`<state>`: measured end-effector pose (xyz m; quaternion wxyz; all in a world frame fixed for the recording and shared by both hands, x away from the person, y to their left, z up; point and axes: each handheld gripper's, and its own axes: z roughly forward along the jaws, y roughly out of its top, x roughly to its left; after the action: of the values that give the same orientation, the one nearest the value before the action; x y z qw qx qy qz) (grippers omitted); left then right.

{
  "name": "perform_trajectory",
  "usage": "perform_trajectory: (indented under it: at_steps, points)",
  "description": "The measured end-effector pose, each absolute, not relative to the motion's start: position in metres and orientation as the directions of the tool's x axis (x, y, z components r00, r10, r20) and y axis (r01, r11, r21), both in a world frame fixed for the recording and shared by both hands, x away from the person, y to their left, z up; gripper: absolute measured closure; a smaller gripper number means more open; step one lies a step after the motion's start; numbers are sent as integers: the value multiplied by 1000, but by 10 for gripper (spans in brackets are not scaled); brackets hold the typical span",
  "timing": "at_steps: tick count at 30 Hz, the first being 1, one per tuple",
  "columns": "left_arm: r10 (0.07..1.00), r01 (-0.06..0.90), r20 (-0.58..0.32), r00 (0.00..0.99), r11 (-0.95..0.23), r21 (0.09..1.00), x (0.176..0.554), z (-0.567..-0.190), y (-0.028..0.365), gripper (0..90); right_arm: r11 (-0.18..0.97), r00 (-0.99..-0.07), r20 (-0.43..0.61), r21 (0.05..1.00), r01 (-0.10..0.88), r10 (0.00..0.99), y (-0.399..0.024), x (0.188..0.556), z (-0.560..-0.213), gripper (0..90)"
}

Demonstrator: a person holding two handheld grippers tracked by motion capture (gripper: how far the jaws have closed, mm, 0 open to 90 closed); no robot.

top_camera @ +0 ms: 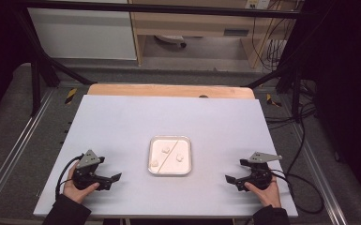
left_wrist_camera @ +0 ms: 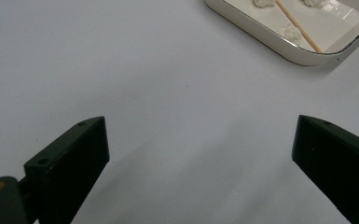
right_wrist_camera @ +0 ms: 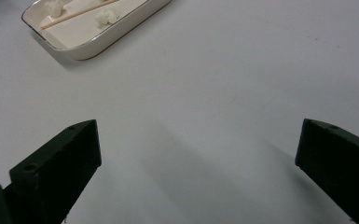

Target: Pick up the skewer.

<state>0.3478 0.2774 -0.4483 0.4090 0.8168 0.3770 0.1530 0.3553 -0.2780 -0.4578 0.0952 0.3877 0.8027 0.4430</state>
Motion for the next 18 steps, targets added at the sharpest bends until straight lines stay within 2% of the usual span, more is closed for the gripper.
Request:
perform_trajectory:
  at_steps: [18]
  points:
    - [741, 490, -52, 670, -388, 781, 348, -443, 272, 36, 303, -677, 196, 783, 544, 709, -278, 356, -458, 6]
